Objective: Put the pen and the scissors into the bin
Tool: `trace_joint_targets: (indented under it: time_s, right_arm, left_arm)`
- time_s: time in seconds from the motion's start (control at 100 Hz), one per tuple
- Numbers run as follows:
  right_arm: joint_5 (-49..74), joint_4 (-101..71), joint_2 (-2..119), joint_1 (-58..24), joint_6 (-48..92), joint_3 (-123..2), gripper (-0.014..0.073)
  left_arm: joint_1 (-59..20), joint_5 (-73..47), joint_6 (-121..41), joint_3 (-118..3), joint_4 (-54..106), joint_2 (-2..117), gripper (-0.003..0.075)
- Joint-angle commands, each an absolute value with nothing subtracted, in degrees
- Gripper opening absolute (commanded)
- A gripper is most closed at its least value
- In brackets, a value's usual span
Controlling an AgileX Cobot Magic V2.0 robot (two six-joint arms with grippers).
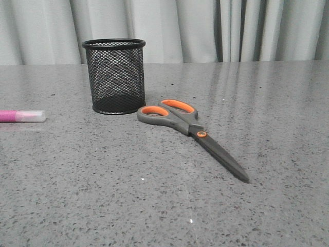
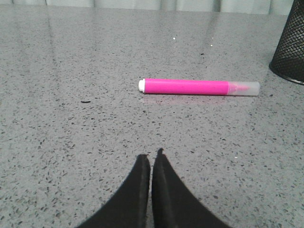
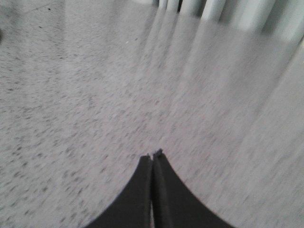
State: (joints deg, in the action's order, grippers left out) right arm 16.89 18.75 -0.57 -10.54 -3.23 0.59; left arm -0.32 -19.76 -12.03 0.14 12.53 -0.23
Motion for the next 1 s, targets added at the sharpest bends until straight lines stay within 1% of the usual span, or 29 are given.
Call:
trace_joint_targets:
  time_s: [0.0, 0.1, 0.14, 0.19, 0.22, 0.27, 0.44, 0.56, 0.64, 0.69, 0.74, 0.78, 0.79, 0.81, 0.84, 0.87, 0.93, 0.96, 0.99]
  right_arm:
    - [4.3, 24.5, -1.8, -10.3, -3.0, 1.4, -0.0069]
    - [-8.9, 21.5, -1.8, -10.3, -3.2, 1.4, -0.0069]
    - [-12.5, 19.8, -1.8, -10.3, -3.2, 1.4, -0.0069]
    - [-16.2, 16.7, -1.8, -10.3, -3.3, 1.4, -0.0069]
    - [-16.6, 14.1, -1.8, -10.3, -4.9, 1.4, -0.0069]
    - [-15.3, 8.9, -1.8, -10.3, -7.0, 1.4, -0.0069]
    - [-10.6, -15.1, -1.8, -10.3, -7.2, 1.4, -0.0069]
    - [-11.6, -17.7, -1.8, -10.3, -7.2, 1.4, -0.0069]
    - [-12.7, -20.1, -1.7, -10.3, -7.2, 1.2, -0.0068]
    - [-10.8, -22.3, -1.7, -10.3, -7.2, 0.8, -0.0063]
    - [-6.6, -23.0, -1.7, -10.3, -7.2, -0.2, -0.002]
    - [-2.1, -23.0, -1.7, -10.3, -7.2, -1.5, 0.0051]
    - [-1.3, -23.0, -1.7, -10.3, -7.2, -1.8, 0.0083]
    - [0.9, -23.0, -1.7, -10.3, -7.2, -2.5, 0.0118]
    - [3.7, -23.0, -1.7, -10.3, -7.2, -3.6, 0.0215]
    - [7.0, -23.0, -1.5, -10.3, -7.2, -4.7, 0.0294]
    - [10.9, -23.0, -0.8, -10.3, -7.2, -7.2, 0.0447]
    - [12.4, -23.1, -0.2, -10.3, -7.2, -8.3, 0.0485]
    - [13.7, -23.4, 0.4, -10.3, -7.2, -9.7, 0.05]
  left_arm:
    - [-0.8, -17.3, -11.5, 2.7, 13.3, -2.1, -0.0019]
    - [-0.8, -16.3, -11.5, 2.7, 15.2, -2.1, -0.0019]
    - [-0.8, -14.7, -11.4, 2.7, 20.2, -2.1, -0.0019]
    - [-0.8, -12.1, -11.5, 2.7, 30.2, -2.1, -0.0019]
    - [-0.8, -10.9, -11.5, 2.7, 38.2, -2.1, -0.0019]
    - [-0.8, -9.4, -11.6, 2.7, 45.6, -2.1, -0.0019]
    - [-0.8, -4.1, -11.6, 2.7, 56.7, -2.1, -0.0019]
    - [-0.8, -3.8, -11.6, 2.6, 64.3, -2.1, -0.0019]
    - [-0.8, -4.3, -11.6, 2.6, 74.1, -2.1, -0.0019]
    - [-0.8, -4.8, -11.6, 2.4, 78.5, -2.1, -0.0019]
    - [-0.8, -7.2, -12.6, 1.2, 77.8, -2.1, -0.0013]
    - [-0.8, -11.7, -16.4, -0.4, 75.5, -2.1, 0.0016]
    - [-0.8, -12.6, -17.1, -1.2, 74.4, -2.1, 0.0023]
    - [-0.8, -15.4, -19.6, -2.5, 72.6, -2.0, 0.005]
    - [-0.8, -18.8, -22.9, -4.4, 70.1, -1.9, 0.0094]
    - [-0.8, -22.4, -26.4, -6.4, 67.7, -1.6, 0.0157]
    - [-0.8, -25.4, -29.1, -10.8, 63.5, -0.4, 0.0248]
    - [-0.8, -25.9, -29.6, -12.7, 62.0, 0.3, 0.028]
    - [-0.8, -26.2, -29.8, -14.5, 60.7, 1.6, 0.0286]
